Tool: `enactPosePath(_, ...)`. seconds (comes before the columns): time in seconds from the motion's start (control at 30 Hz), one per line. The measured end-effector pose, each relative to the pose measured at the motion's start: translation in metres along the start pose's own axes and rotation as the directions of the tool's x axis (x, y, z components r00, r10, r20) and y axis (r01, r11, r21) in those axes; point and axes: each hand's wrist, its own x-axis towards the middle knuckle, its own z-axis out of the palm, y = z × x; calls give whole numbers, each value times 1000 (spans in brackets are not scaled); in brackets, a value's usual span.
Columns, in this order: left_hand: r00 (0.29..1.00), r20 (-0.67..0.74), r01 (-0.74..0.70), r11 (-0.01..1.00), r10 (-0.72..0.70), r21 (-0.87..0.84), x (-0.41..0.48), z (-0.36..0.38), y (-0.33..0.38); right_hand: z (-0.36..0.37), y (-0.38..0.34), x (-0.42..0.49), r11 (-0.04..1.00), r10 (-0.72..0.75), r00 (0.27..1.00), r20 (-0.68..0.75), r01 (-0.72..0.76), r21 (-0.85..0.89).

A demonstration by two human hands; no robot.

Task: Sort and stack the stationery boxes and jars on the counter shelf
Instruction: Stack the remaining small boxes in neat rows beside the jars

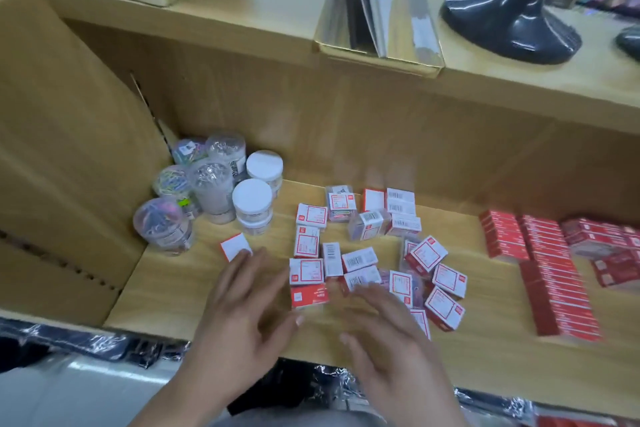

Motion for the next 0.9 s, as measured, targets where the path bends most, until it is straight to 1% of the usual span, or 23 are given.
enactPosePath(0.07, 998, 17, -61, 998, 61, -11, 2, 9, 3, -5, 18, -10, 988, 93, 989, -116, -106, -114)
enactPosePath(0.1, 996, 15, -85, 996, 85, -9, 4, 15, 5, -8, 28, -13, 971, 137, 980, -147, -162, -174)
enactPosePath(0.17, 995, 24, -97, 995, 97, -14, 9, 23, 10, -14, 46, -20, 945, 197, 969, -147, -228, -235)
enactPosePath(0.3, 996, 24, -86, 996, 86, -31, 16, 33, 15, -34, 60, -23, 911, 263, 959, -102, -281, -301)
enactPosePath(0.37, 996, 29, -81, 996, 82, -38, 20, 33, 14, -41, 58, -20, 895, 293, 945, -144, -324, -307)
enactPosePath(0.43, 996, 14, -89, 996, 89, -6, 24, 28, 15, -49, 53, -13, 896, 333, 916, -223, -381, -227)
enactPosePath(0.5, 995, -10, -97, 994, 98, 59, 28, 20, 15, -54, 49, -2, 916, 319, 908, -271, -369, -156)
enactPosePath(0.53, 995, -1, -97, 991, 98, 93, 30, 17, 15, -54, 50, 4, 924, 282, 920, -273, -337, -180)
enactPosePath(0.6, 994, 71, -89, 986, 80, 138, 36, 17, 15, -50, 57, 20, 920, 200, 953, -226, -262, -291)
enactPosePath(0.63, 991, 114, -90, 984, 72, 155, 37, 19, 16, -49, 63, 28, 910, 197, 964, -180, -248, -333)
enactPosePath(0.7, 984, 156, -114, 974, 84, 195, 37, 28, 19, -50, 74, 45, 875, 295, 949, -110, -315, -368)
enactPosePath(0.77, 983, 151, -135, 975, 109, 177, 34, 36, 23, -55, 81, 56, 827, 420, 907, -38, -400, -395)
enactPosePath(0.83, 982, 138, -145, 983, 129, 111, 27, 40, 24, -60, 85, 61, 844, 443, 897, 18, -410, -347)
enactPosePath(0.9, 982, 128, -147, 987, 139, 59, 21, 41, 26, -63, 84, 65, 866, 461, 887, 7, -448, -221)
